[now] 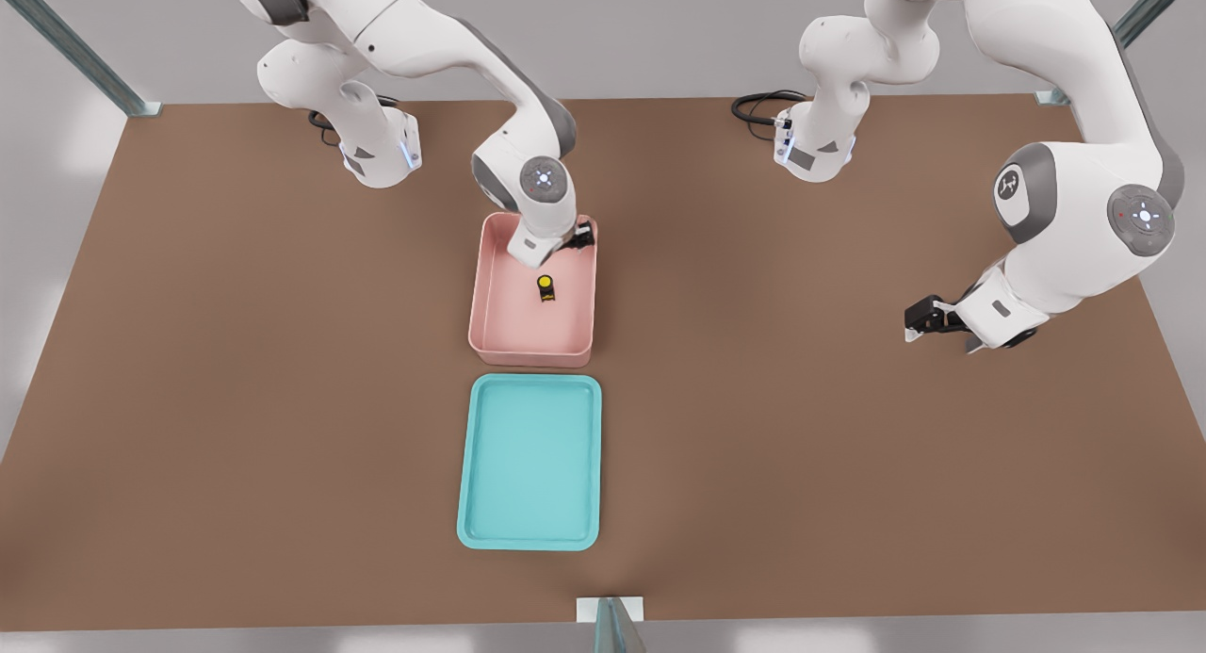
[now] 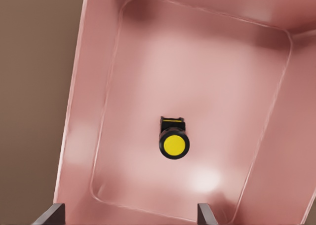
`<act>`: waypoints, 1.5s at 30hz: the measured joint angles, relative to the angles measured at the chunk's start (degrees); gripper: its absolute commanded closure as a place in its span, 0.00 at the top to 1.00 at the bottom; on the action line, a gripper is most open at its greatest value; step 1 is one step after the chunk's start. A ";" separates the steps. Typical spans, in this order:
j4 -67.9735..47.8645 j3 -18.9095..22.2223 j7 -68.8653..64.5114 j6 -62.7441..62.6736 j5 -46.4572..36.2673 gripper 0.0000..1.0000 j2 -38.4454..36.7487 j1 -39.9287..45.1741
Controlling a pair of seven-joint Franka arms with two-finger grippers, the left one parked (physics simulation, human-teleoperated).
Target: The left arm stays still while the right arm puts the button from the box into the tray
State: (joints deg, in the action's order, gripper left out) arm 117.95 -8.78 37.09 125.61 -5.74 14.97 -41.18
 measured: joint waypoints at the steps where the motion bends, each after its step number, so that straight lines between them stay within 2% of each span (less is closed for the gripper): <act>1: 1.58 0.00 0.72 1.88 -0.01 1.00 0.32 0.04; 9: 10.56 -0.14 5.52 16.66 -0.35 1.00 2.18 -0.34; 17: 12.51 -0.15 9.04 22.83 -0.69 1.00 3.53 0.10; 43: 10.93 0.25 11.69 24.16 -0.05 0.98 6.52 2.55; 45: 10.41 0.26 11.77 24.16 -0.07 0.95 6.90 2.52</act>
State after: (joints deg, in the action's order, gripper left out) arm 128.36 -8.52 48.85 149.77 -5.81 21.87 -38.66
